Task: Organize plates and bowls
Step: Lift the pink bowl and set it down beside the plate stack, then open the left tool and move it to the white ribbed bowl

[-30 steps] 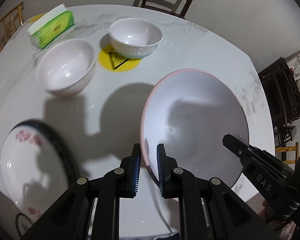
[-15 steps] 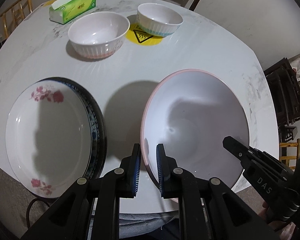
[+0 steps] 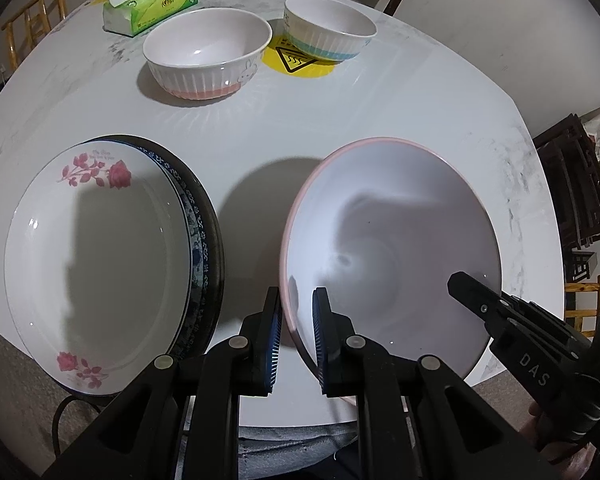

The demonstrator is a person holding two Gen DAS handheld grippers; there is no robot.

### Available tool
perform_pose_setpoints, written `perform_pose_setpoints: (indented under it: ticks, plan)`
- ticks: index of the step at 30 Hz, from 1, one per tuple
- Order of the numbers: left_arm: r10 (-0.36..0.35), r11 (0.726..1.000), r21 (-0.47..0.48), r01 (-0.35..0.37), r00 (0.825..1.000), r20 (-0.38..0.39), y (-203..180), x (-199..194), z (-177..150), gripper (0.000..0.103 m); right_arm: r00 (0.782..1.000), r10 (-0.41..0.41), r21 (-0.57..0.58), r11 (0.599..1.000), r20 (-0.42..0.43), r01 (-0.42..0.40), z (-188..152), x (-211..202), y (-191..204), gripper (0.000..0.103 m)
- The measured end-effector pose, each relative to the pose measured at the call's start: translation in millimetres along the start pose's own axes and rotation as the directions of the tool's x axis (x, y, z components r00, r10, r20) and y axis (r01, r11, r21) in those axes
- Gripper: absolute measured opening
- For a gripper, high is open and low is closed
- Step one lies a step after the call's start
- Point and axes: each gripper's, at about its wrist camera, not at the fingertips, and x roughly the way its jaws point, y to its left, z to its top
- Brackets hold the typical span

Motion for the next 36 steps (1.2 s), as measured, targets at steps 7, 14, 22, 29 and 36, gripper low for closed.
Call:
perform_pose_setpoints:
  ticks: [7,14,22,29,36]
  plan:
    - [-0.009,1.000,-0.003,0.009,1.000,0.002,1.1,-0.2,-2.0,0.013,1.000,0.009,-0.007,1.000,-0.013,-0.009,-0.2,0.6,0.5,0.019]
    - [-0.018,1.000,-0.010,0.019,1.000,0.021,7.0,-7.1,0.8,0.023,1.000,-0.001,-0.033,0.999,0.014,0.002,3.1,-9.4,5.2,0.030]
    - [-0.024,0.999,-0.031,0.026,0.998,0.062,22.4,-26.7,5.0,0.028,0.995,-0.027,-0.048,0.998,0.092,0.031,18.1,-37.0,3.0,0.033]
    - [-0.007,0.999,-0.042,0.013,0.993,0.117,40.7,-50.4,15.5,0.031,0.991,-0.029,-0.118,0.992,0.129,0.044,37.1,-54.4,25.2,0.033]
    - [0.031,0.996,-0.090,-0.016,0.986,0.167,69.3,-70.3,36.9,0.031,0.995,0.008,-0.184,0.983,0.096,0.010,56.9,-43.4,66.1,0.033]
